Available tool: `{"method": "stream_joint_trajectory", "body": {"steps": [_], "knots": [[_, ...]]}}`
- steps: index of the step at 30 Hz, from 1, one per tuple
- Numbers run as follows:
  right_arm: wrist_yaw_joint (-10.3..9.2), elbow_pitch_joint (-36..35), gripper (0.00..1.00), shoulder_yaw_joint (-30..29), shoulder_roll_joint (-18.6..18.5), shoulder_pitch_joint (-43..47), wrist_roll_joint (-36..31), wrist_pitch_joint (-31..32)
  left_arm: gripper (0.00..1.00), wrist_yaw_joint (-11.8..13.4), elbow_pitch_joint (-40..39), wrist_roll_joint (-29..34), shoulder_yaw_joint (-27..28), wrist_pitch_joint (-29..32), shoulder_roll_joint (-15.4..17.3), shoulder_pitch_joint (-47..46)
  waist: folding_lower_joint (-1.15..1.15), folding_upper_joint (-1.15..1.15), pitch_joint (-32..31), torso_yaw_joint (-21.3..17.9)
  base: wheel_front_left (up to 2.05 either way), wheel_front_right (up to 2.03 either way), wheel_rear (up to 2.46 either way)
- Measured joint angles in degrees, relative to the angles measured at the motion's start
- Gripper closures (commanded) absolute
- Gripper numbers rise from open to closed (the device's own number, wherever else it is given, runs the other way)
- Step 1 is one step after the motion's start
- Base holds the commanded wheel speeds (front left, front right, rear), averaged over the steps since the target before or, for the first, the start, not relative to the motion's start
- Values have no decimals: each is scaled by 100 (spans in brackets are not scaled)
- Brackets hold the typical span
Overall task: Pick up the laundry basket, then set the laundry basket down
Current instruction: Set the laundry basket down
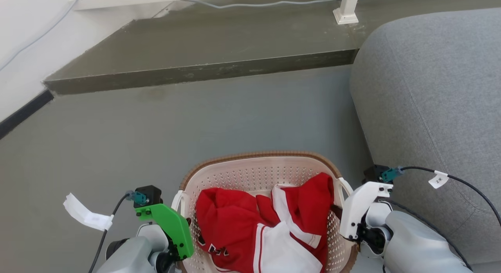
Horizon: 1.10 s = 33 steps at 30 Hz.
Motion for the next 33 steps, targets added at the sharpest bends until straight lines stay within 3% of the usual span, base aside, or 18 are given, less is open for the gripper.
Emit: {"method": "stream_joint_trajectory", "body": {"steps": [15, 33], "knots": [[0, -264, 100, -18, -152, -328, 56, -326, 100, 0, -3, -24, 41, -350, -8, -460, 0, 0, 556, -36, 0, 0, 0], [1, -746, 100, -55, -491, -1026, 100, -966, 100, 81, -209, 18, 88, -1012, -9, -1313, 1, 0, 1850, 20, 0, 0, 0]]}}
